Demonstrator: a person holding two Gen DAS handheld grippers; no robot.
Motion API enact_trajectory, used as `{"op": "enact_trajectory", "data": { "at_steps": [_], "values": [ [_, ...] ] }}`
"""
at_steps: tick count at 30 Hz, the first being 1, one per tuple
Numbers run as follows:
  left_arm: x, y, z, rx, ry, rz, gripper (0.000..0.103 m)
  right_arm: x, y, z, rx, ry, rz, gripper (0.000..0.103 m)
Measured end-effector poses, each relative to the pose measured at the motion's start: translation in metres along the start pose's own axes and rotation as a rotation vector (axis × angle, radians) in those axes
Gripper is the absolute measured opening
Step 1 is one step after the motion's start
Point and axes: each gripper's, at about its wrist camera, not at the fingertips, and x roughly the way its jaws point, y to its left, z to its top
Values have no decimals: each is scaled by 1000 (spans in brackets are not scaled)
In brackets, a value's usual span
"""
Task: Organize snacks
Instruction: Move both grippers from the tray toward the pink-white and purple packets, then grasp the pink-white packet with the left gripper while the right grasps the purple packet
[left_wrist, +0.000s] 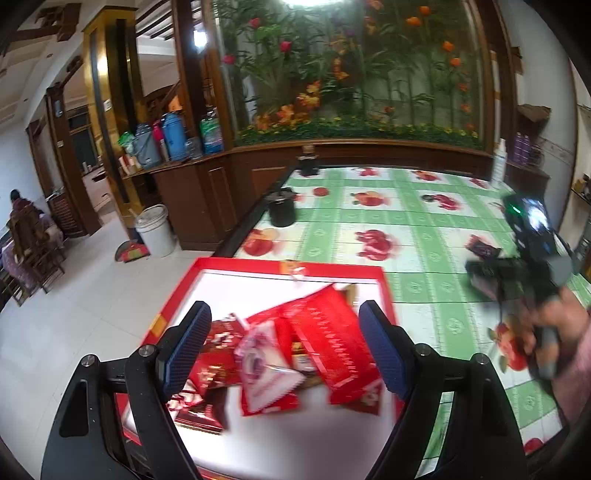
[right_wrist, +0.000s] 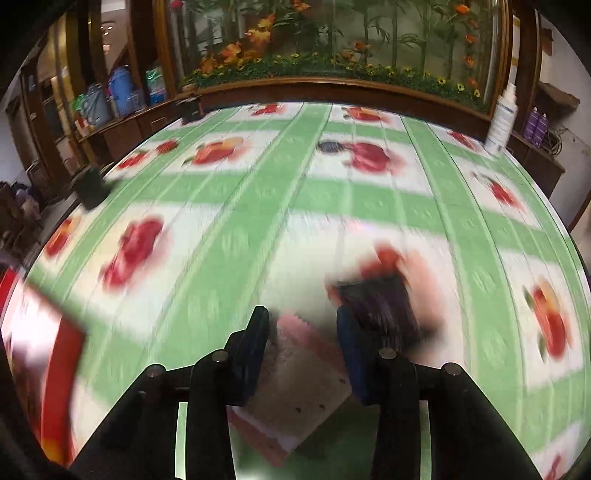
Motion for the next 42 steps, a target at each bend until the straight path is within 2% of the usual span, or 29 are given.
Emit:
{"op": "enact_trajectory", "data": {
  "at_steps": [3,5,7,9,12,15,18,21,24,29,30,31,35,37,38,40,42],
  "values": [
    [0,-18,-1,31,13,-43,83,-33,-18,-34,16,25,128,41],
    [1,-36,-2,68,26,-81,83,-54,-40,-45,75,29,265,42],
    [-1,-53,-3,101,33,-105,82,-80,-74,-50,170,-60,348,57],
    [-4,-74,-3,145,37,-142,82,-96,-99,-51,202,-112,333,66],
    [-6,-105,-4,203,45,-201,82,-105,-129,-52,215,-101,308,66],
    [-2,-132,-4,263,54,-235,82,-105,-135,-59,163,-48,287,66],
    [7,-152,-5,269,97,-301,82,-104,-133,-57,149,-70,271,66],
    [16,-167,-5,283,146,-324,82,-91,-124,-32,133,-99,275,66],
    [15,-167,-5,282,144,-312,82,-70,-108,-5,98,-85,292,66],
    [17,-160,-6,331,138,-307,82,-29,-50,32,-106,-53,219,65],
    [18,-159,-6,336,142,-310,82,-17,-38,36,-152,-30,207,61],
    [20,-158,-6,342,145,-310,82,-10,-32,38,-170,-16,196,61],
    [24,-155,-8,375,150,-311,82,12,-28,38,-173,4,118,55],
    [25,-155,-9,392,152,-319,82,20,-35,35,-141,31,93,35],
    [25,-156,-9,396,152,-323,82,20,-41,34,-124,26,91,32],
    [24,-157,-9,407,150,-336,82,17,-51,31,-95,30,82,18],
    [24,-160,-9,427,145,-357,82,12,-63,26,-62,44,74,12]
  ]
}}
